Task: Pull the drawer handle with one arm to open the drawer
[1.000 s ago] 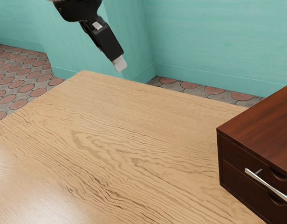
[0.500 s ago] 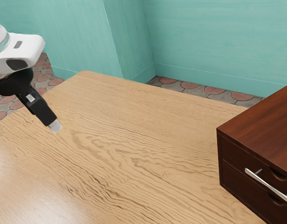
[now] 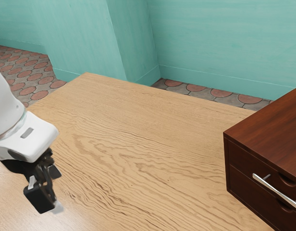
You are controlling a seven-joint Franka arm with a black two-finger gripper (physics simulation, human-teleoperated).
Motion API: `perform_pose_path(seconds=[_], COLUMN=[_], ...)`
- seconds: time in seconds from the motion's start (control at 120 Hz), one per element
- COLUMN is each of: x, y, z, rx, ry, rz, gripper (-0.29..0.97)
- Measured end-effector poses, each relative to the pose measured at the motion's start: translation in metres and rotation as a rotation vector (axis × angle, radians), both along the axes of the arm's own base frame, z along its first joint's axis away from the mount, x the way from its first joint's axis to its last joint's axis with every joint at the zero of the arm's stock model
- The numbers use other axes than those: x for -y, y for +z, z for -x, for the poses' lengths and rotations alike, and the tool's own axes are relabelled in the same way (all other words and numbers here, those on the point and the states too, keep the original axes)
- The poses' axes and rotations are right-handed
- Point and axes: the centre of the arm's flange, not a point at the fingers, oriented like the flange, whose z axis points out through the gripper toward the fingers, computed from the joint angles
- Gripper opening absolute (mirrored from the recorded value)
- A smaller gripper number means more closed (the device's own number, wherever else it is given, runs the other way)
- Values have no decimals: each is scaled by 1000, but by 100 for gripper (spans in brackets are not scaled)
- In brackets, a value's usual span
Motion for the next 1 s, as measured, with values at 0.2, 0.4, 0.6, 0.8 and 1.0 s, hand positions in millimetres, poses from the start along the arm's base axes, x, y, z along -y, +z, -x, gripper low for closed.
perform_pose_path(seconds=[0.2, 0.4, 0.6, 0.8, 1.0], x=[29, 85, 160, 204, 235], y=[2, -7, -1, 1, 0], z=[-1, -19, -44, -54, -71], rx=[29, 18, 47, 184, 307], ry=[-404, -755, -1030, -1191, -1200], rz=[-67, -120, -158, -169, -74], gripper=[68, 68, 68, 68, 68])
